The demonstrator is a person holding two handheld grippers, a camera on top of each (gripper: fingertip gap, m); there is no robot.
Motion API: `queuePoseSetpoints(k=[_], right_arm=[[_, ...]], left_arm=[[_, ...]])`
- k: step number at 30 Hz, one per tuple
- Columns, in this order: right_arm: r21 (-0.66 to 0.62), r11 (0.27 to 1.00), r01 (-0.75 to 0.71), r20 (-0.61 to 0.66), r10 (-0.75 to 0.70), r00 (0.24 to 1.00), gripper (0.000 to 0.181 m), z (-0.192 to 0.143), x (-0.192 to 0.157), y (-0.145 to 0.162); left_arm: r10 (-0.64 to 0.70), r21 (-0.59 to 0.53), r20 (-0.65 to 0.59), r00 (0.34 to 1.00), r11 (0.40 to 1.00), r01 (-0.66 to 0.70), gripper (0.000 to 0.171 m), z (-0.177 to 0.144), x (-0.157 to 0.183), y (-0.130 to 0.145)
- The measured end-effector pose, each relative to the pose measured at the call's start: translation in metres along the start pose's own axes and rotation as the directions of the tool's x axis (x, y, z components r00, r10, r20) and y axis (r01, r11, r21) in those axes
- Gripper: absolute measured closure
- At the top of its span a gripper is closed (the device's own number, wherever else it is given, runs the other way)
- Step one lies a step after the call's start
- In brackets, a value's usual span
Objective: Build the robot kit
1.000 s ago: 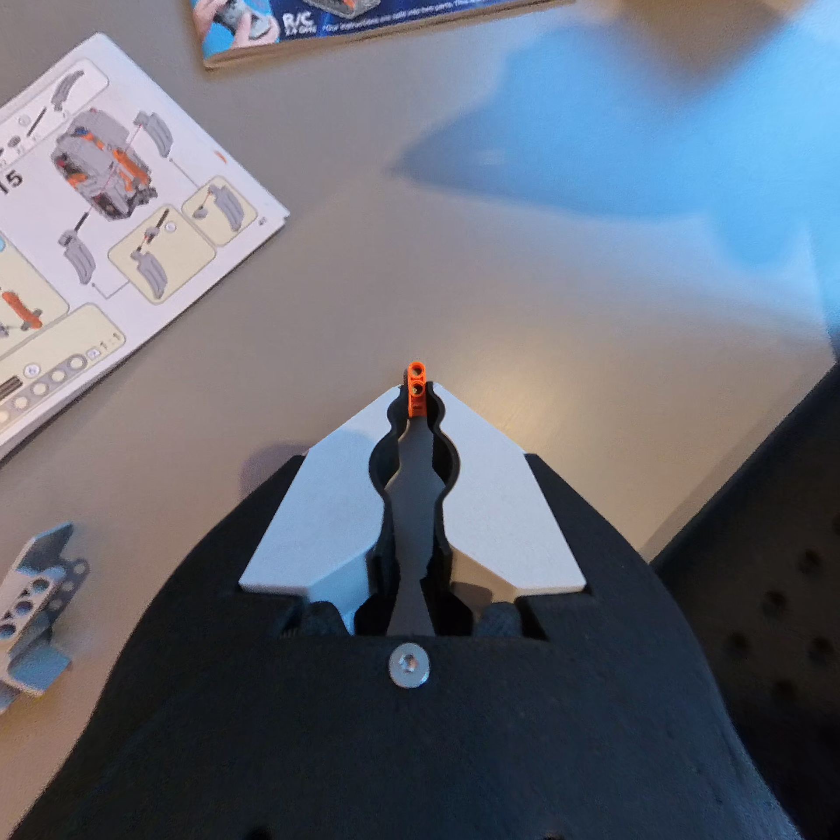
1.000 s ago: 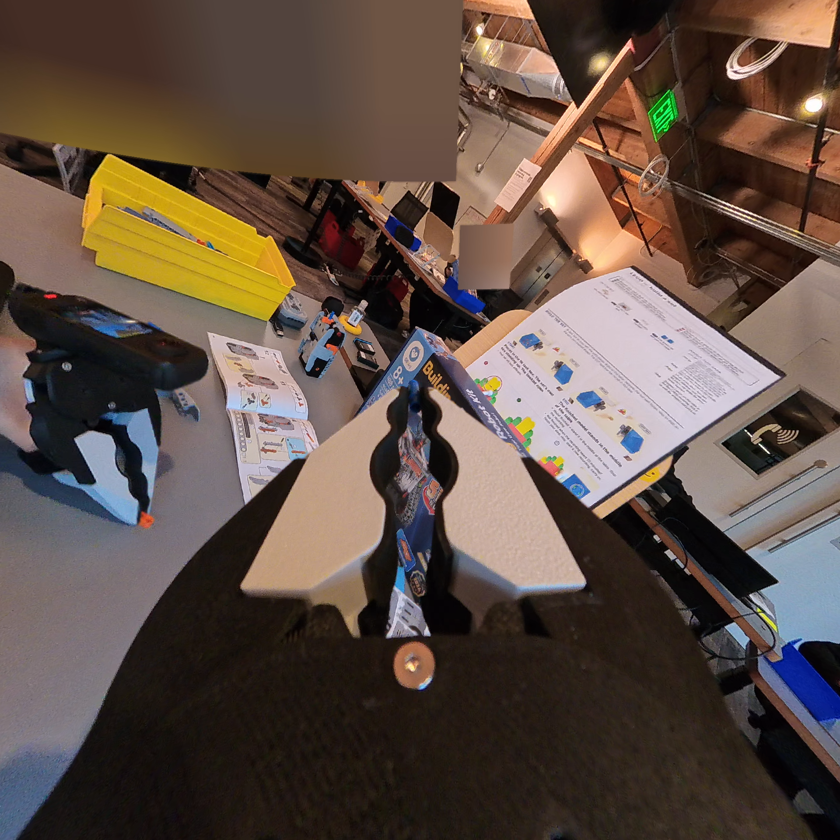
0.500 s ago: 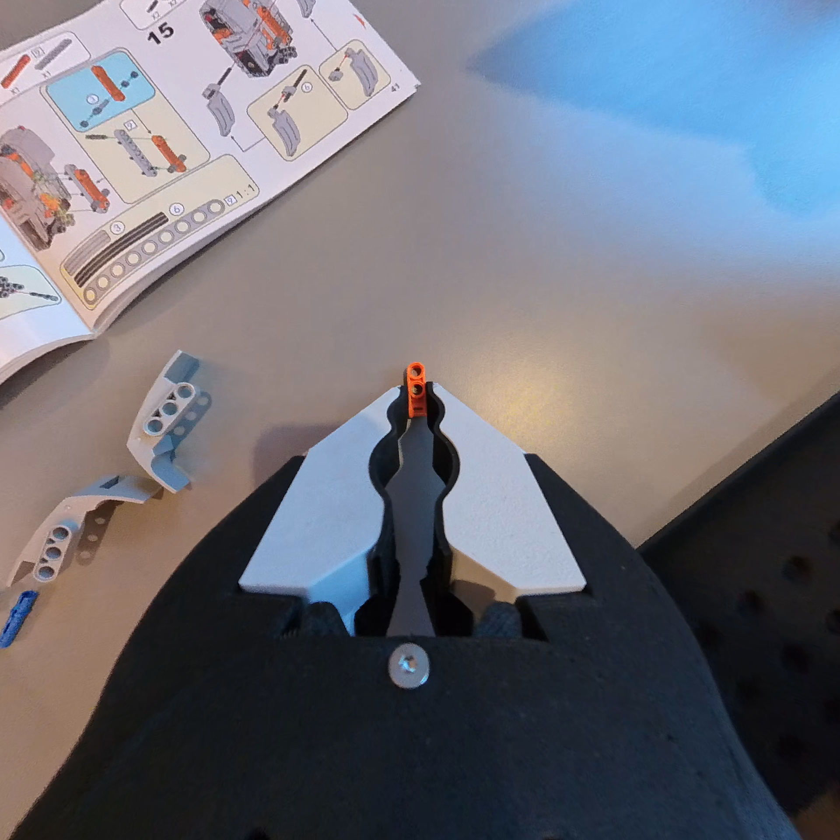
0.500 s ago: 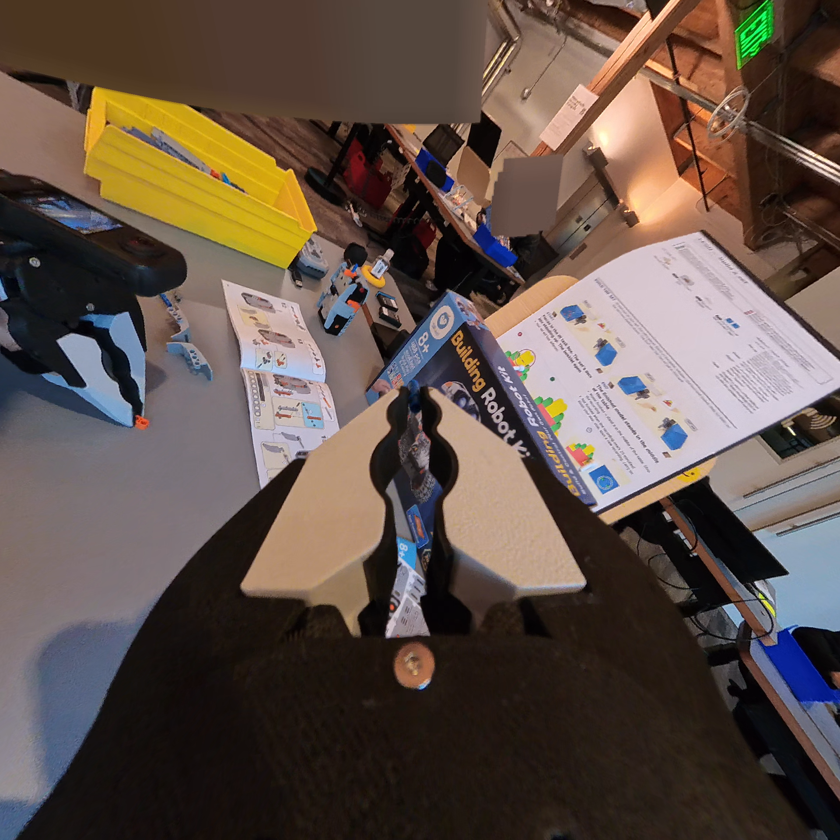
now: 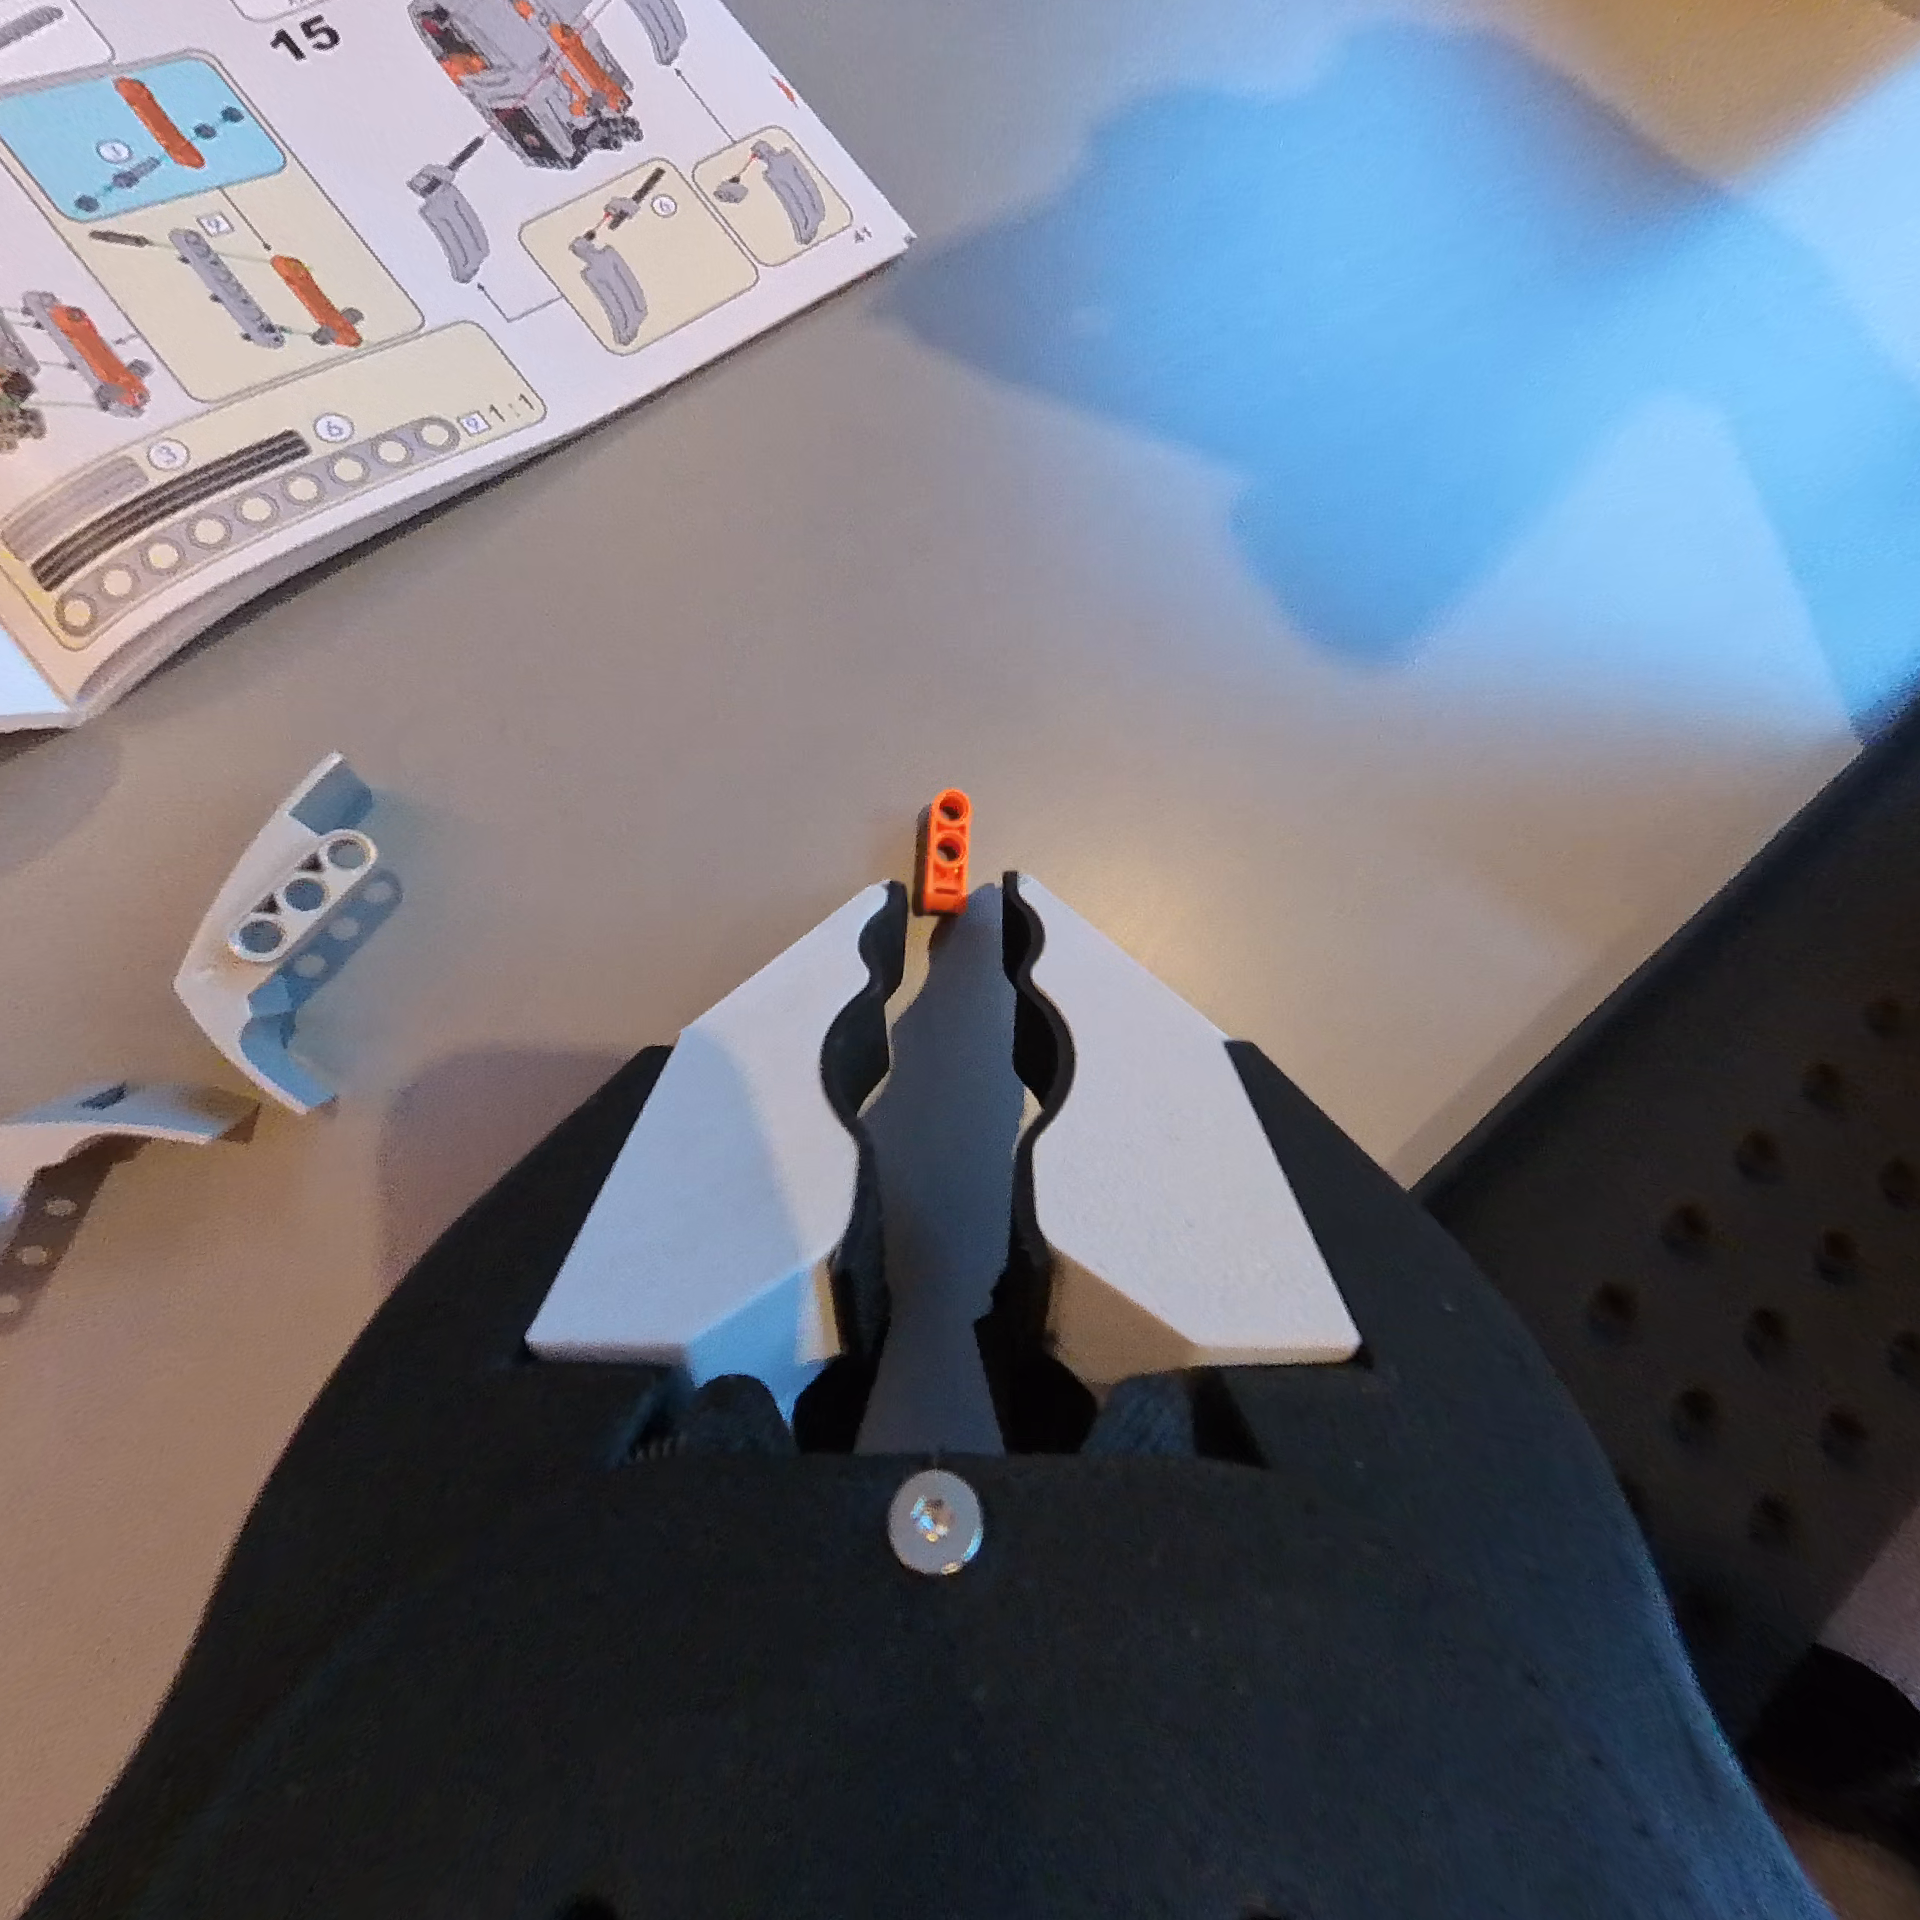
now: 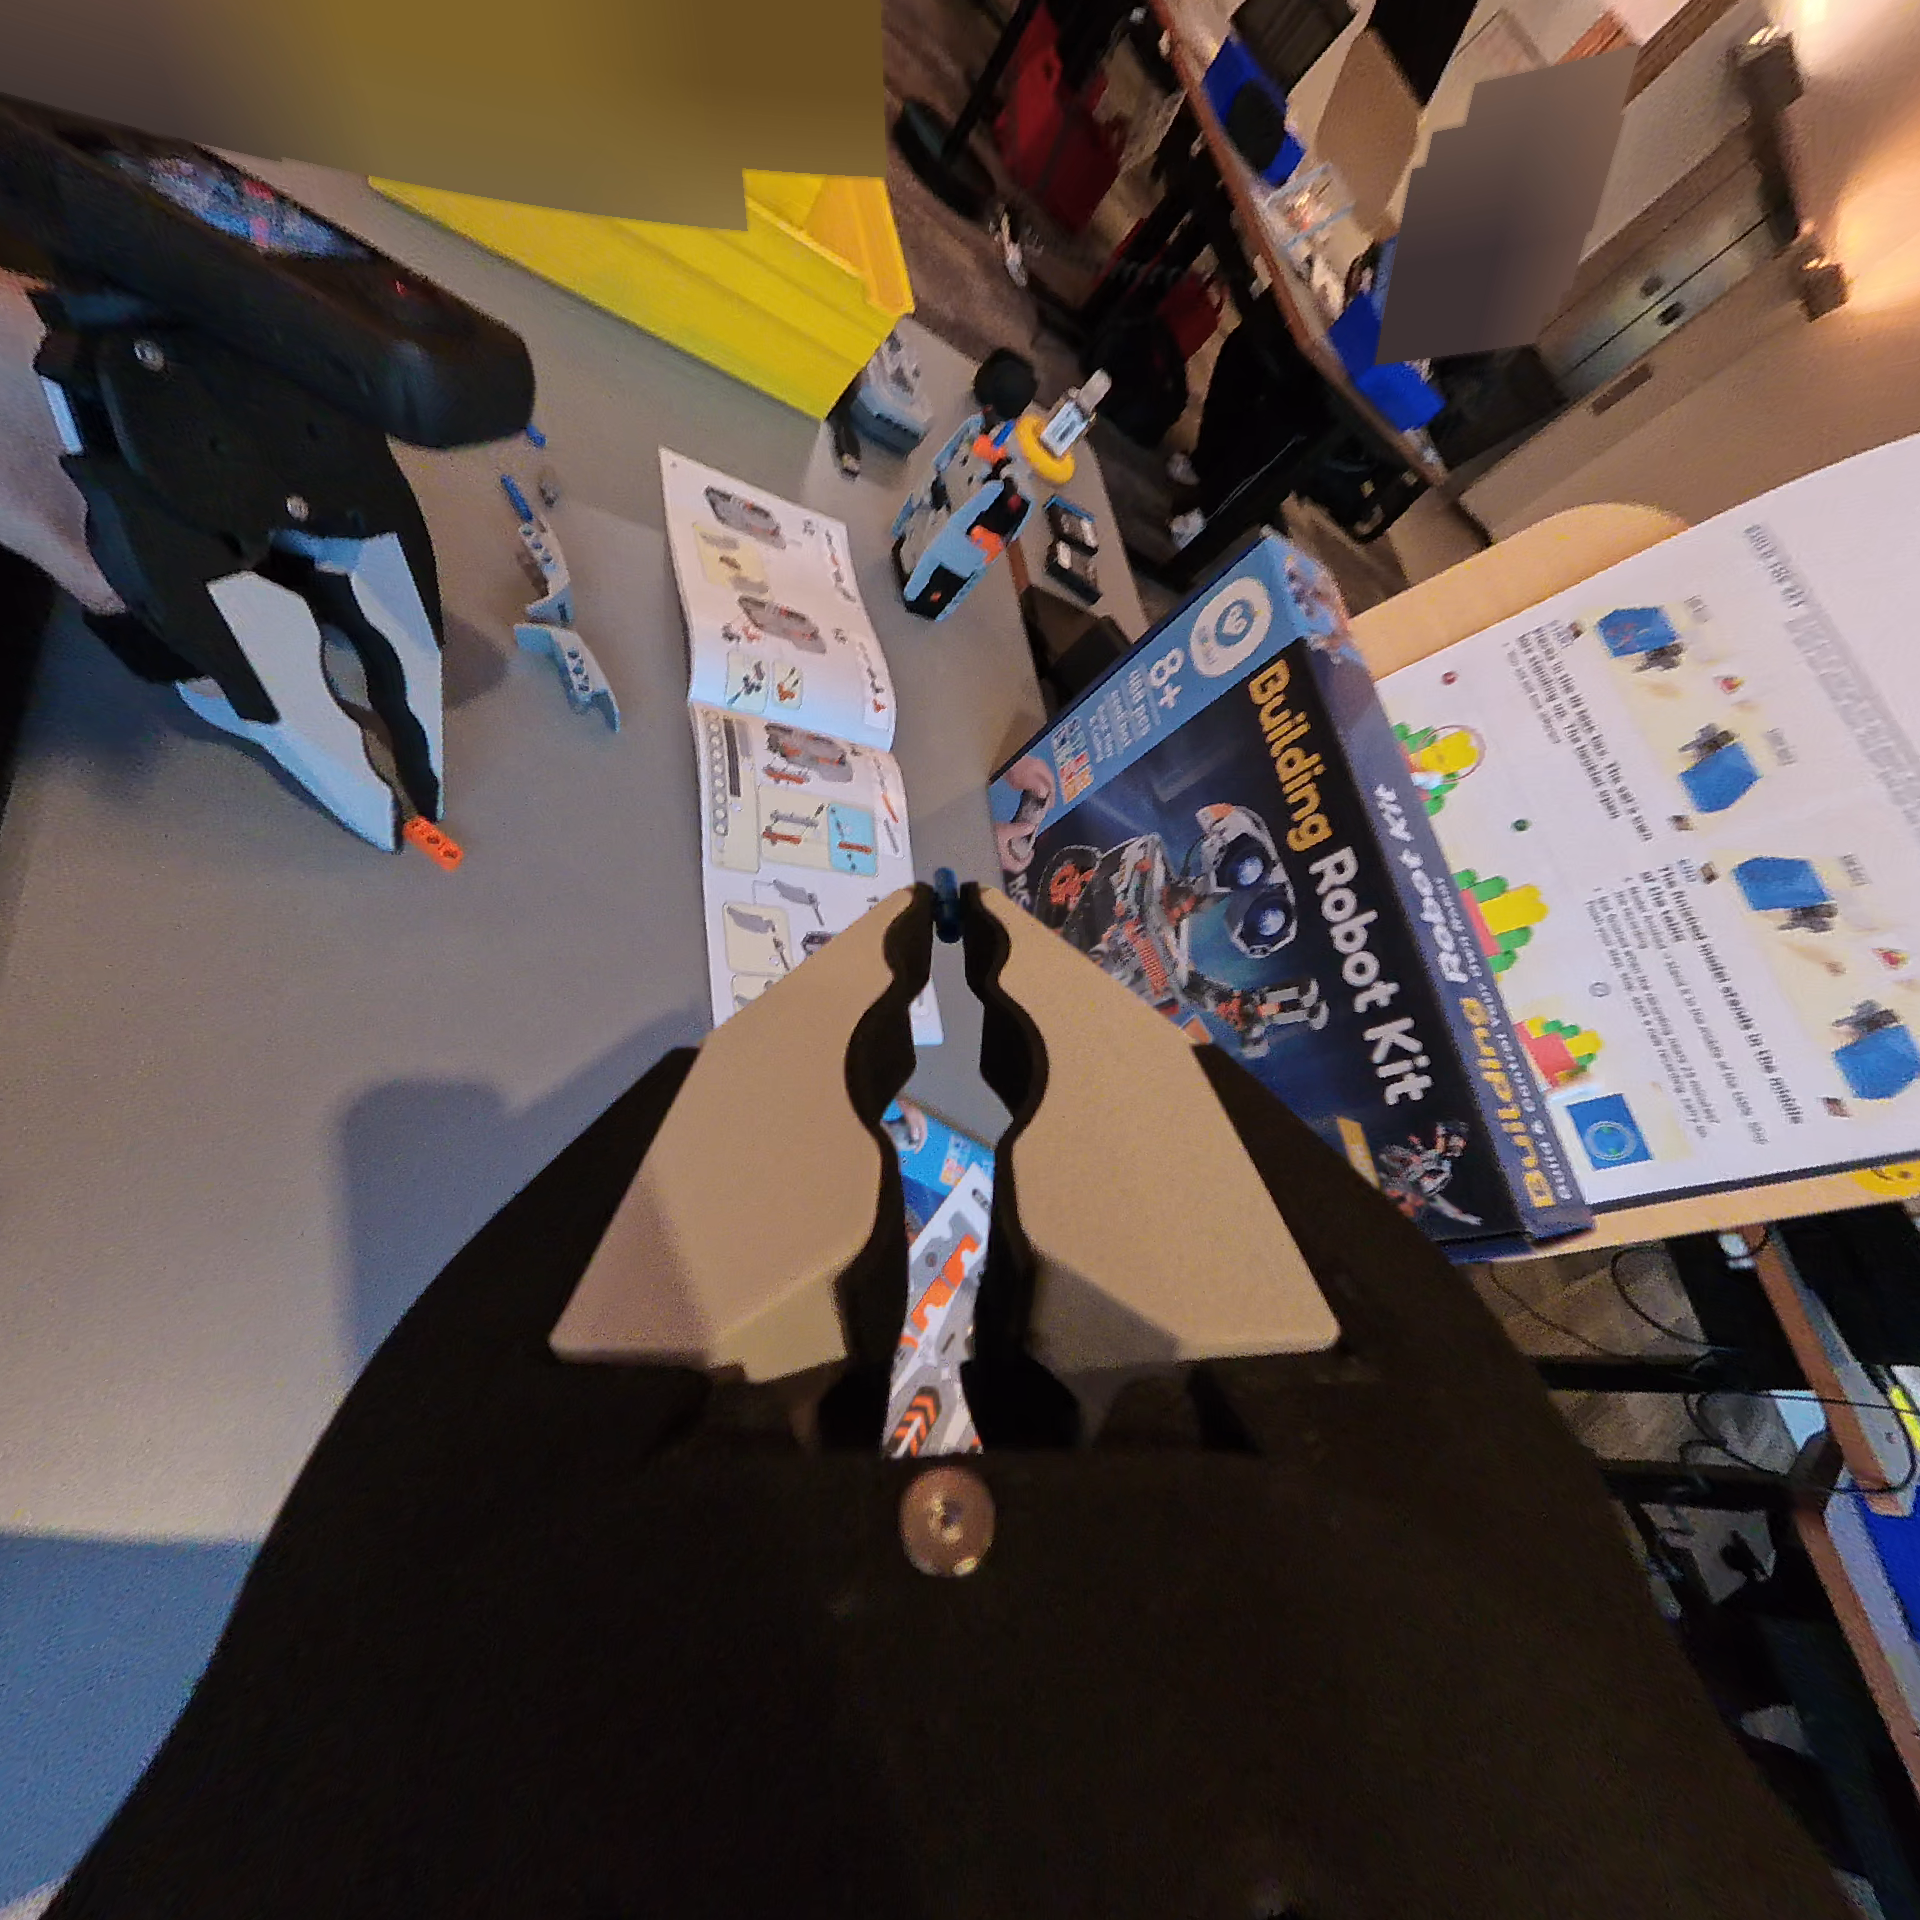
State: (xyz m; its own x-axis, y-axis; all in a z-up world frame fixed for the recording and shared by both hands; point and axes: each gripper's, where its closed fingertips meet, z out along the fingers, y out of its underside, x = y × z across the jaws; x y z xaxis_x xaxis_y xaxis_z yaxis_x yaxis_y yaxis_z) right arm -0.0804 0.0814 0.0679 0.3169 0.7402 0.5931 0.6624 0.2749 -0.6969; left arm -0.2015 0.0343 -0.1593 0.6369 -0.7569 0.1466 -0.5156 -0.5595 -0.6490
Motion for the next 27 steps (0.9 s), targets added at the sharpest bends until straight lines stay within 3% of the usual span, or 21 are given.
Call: queuePoseSetpoints(k=[9, 20, 27], right_arm=[[-0.082, 0.997, 0.001, 0.104, 0.007, 0.995, 0.177, 0.027, -0.017, 0.011], [-0.114, 0.993, 0.016, 0.143, 0.000, 0.990, 0.177, 0.037, -0.027, 0.011], [-0.120, 0.993, 0.022, 0.273, 0.011, 0.962, 0.177, 0.051, -0.056, 0.001]], left_arm=[[0.046, 0.006, 0.018, 0.999, 0.999, -0.047, 0.155, -0.001, 0.003, 0.003], [0.019, 0.013, -0.015, 1.000, 1.000, -0.018, 0.164, 0.000, 0.006, 0.002], [-0.032, 0.014, -0.071, 0.997, 0.999, 0.033, 0.166, 0.000, 0.006, 0.002]])
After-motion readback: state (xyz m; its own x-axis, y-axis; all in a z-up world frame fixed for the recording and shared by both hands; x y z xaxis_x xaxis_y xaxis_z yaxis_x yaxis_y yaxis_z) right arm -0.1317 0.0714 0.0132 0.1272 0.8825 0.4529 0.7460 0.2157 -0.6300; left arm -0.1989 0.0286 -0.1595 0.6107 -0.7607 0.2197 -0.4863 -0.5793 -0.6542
